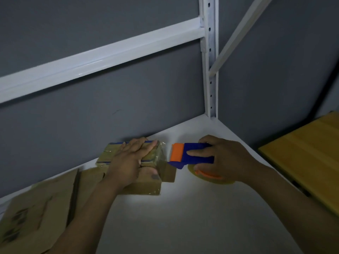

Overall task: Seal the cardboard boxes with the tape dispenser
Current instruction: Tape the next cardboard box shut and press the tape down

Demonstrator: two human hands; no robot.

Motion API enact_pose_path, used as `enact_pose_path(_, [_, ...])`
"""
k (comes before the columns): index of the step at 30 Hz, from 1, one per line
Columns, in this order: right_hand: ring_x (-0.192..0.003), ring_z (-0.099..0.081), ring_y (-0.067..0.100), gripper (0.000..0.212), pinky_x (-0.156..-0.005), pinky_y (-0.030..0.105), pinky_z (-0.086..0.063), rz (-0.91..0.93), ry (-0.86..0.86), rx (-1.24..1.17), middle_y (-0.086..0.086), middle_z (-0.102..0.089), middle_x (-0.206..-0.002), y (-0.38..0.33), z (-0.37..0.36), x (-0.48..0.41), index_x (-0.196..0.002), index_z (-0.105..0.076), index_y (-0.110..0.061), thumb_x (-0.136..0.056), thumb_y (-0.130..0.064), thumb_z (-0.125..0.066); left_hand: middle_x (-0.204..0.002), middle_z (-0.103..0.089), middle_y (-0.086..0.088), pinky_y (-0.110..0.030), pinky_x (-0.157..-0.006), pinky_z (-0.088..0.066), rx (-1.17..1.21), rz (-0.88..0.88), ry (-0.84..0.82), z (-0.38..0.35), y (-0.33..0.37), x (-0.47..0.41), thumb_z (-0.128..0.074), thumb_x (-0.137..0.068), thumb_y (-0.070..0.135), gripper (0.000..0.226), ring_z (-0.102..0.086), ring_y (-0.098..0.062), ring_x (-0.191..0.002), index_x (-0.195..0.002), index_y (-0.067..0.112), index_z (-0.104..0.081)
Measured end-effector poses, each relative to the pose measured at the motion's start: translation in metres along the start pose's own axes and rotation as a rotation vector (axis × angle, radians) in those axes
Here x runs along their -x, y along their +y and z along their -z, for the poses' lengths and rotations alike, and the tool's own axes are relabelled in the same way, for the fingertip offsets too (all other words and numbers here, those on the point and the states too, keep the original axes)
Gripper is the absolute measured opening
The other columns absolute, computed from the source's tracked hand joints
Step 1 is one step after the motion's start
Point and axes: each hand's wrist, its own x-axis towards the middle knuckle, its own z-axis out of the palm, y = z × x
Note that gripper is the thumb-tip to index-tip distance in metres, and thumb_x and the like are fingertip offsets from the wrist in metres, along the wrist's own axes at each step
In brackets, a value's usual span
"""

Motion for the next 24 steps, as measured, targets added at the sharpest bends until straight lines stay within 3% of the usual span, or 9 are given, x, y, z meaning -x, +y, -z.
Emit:
enact_pose_path(3, [-0.096, -0.043, 0.0, 0.051, -0.07, 0.011, -0.033, -0.003, 0.008, 0.029, -0.021, -0.039, -0.118, -0.002, 0.0, 0.002, -0.133, -0.047, -0.039, -0.086, -0.058, -0.055, -0.159, -0.025, -0.002, -0.046, -0.118, -0.013, -0.007, -0.012, 0.016, 0.0, -0.002, 0.0, -0.017, -0.065, 0.096, 0.096, -0.021, -0.028, -0.146, -0.146, 0.045, -0.006])
enact_pose_path(5, [-0.099, -0.044, 0.001, 0.051, -0.068, 0.01, -0.029, -0.005, -0.014, 0.073, -0.02, -0.038, -0.122, 0.003, 0.003, 0.007, -0.135, -0.044, -0.044, -0.087, -0.06, -0.051, -0.159, -0.024, -0.002, -0.046, -0.118, -0.014, -0.017, -0.008, -0.002, -0.001, -0.004, -0.001, -0.015, -0.064, 0.097, 0.096, -0.019, -0.026, -0.147, -0.146, 0.047, -0.004])
enact_pose_path(8, [-0.11, -0.046, 0.004, 0.051, -0.07, 0.011, -0.028, -0.006, -0.008, 0.122, -0.016, -0.039, -0.131, 0.005, 0.003, 0.012, -0.137, -0.042, -0.045, -0.088, -0.06, -0.049, -0.16, -0.021, 0.0, -0.044, -0.119, -0.013, -0.024, 0.0, -0.017, 0.0, -0.004, -0.002, -0.012, -0.061, 0.098, 0.096, -0.016, -0.023, -0.147, -0.144, 0.05, -0.001])
enact_pose_path(12, [-0.111, -0.05, 0.011, 0.046, -0.078, 0.018, -0.031, 0.065, 0.061, 0.168, -0.007, -0.047, -0.129, -0.01, -0.004, 0.004, -0.134, -0.049, -0.036, -0.092, -0.052, -0.051, -0.157, -0.028, -0.004, -0.048, -0.119, -0.017, -0.012, 0.001, 0.014, 0.001, 0.001, -0.001, -0.011, -0.063, 0.098, 0.101, -0.023, -0.026, -0.145, -0.147, 0.041, -0.003])
enact_pose_path(16, [-0.105, -0.054, 0.018, 0.041, -0.086, 0.026, -0.044, 0.076, 0.091, 0.235, -0.001, -0.05, -0.123, -0.021, -0.015, -0.011, -0.129, -0.052, -0.034, -0.093, -0.05, -0.047, -0.15, -0.04, -0.01, -0.056, -0.113, -0.028, -0.049, 0.001, 0.067, -0.002, 0.008, 0.001, -0.016, -0.072, 0.092, 0.094, -0.037, -0.032, -0.138, -0.149, 0.038, -0.018])
enact_pose_path(19, [-0.099, -0.055, 0.02, 0.041, -0.083, 0.028, -0.042, 0.05, 0.085, 0.261, 0.002, -0.05, -0.119, -0.028, -0.019, -0.018, -0.128, -0.054, -0.032, -0.092, -0.05, -0.047, -0.139, -0.052, -0.014, -0.06, -0.101, -0.042, -0.084, 0.028, 0.09, -0.003, 0.018, 0.001, -0.017, -0.078, 0.087, 0.089, -0.05, -0.038, -0.126, -0.147, 0.033, -0.032])
enact_pose_path(24, [-0.098, -0.06, 0.019, 0.044, -0.082, 0.026, -0.043, -0.143, 0.106, 0.169, 0.003, -0.058, -0.116, -0.025, -0.012, -0.027, -0.126, -0.057, -0.02, -0.092, -0.048, -0.054, -0.146, -0.045, -0.012, -0.058, -0.107, -0.035, -0.087, 0.131, 0.089, -0.003, 0.03, 0.006, -0.006, -0.071, 0.092, 0.096, -0.04, -0.035, -0.133, -0.149, 0.036, -0.02])
